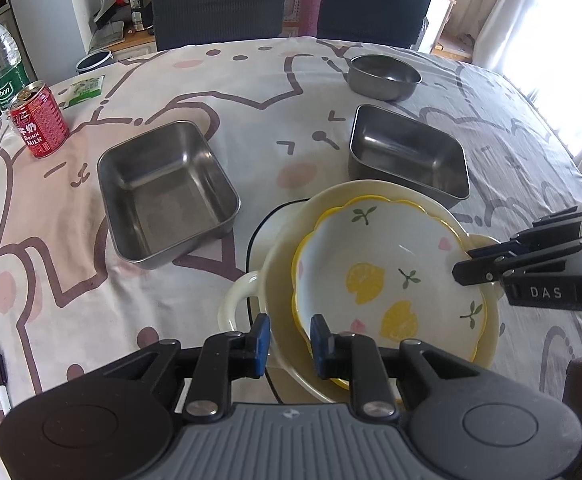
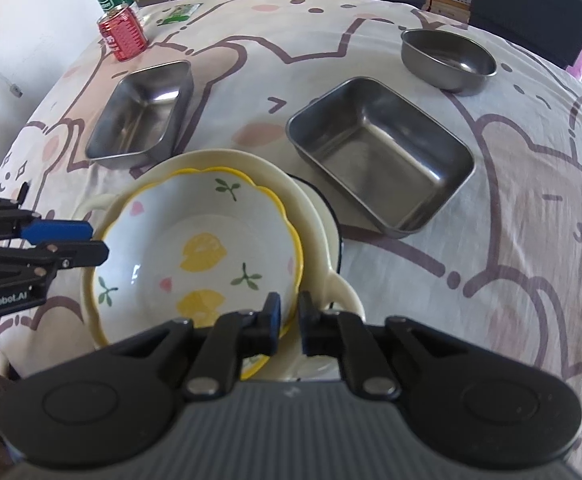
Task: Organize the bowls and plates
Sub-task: 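Open both grippers to release the lemon-print bowl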
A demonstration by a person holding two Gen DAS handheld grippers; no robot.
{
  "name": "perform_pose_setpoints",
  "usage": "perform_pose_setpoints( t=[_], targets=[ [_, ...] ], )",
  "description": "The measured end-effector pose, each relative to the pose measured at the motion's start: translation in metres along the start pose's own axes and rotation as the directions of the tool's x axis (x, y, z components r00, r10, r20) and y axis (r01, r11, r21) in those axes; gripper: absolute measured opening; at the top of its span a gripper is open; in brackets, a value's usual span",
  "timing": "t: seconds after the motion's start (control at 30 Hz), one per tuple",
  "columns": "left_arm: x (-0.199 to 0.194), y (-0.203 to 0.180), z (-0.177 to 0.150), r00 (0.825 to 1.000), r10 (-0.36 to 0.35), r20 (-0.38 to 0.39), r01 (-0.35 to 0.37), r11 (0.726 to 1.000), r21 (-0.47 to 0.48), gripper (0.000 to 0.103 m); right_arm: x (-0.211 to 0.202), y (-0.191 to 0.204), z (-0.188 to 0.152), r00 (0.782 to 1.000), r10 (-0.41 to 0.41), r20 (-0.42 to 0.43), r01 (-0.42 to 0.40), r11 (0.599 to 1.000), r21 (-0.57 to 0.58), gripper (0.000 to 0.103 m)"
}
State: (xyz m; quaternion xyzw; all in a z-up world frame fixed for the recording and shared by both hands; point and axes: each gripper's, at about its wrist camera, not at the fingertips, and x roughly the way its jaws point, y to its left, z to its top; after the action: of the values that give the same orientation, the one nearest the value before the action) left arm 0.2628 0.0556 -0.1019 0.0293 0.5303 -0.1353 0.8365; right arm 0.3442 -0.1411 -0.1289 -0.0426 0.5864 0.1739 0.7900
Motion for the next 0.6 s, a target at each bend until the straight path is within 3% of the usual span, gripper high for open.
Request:
perform_pose_setpoints(
  t=[0.3, 0.37, 0.47, 0.57, 0.6],
  targets=[
    [-0.003, -0.001, 0.000, 1.000, -0.010, 0.004, 0.010, 1.000, 0.000, 0.025, -0.003, 0.001, 0.000, 1.000, 0.010, -0.004, -0.010, 1.000, -0.009, 0.021],
    [-0.005, -0.002, 0.000, 1.000, -0.011, 0.005, 0.011, 1.000, 0.001, 0.026, -0.006, 0.002, -0.001, 1.000, 0.014, 0.004, -0.014, 1.000, -0.013, 0.028],
    [-0.012, -0.003, -0.001, 1.000, -0.014, 0.019, 0.014, 1.000, -0.001, 0.044, -0.013, 0.003, -0.003, 1.000, 0.012, 0.026, -0.012, 1.000, -0.022, 0.047],
    [-0.021, -0.002, -0.001, 0.999, -0.020, 0.048, 0.020, 1.000, -0.009, 0.064, -0.024, 0.002, -0.004, 0.998, 0.018, 0.055, -0.016, 1.000, -0.026, 0.057],
    [-0.025, -0.002, -0.001, 0.998, -0.016, 0.062, 0.017, 1.000, -0.012, 0.075, -0.028, 0.000, -0.005, 0.997, 0.019, 0.069, -0.018, 1.000, -0.022, 0.059]
  ],
)
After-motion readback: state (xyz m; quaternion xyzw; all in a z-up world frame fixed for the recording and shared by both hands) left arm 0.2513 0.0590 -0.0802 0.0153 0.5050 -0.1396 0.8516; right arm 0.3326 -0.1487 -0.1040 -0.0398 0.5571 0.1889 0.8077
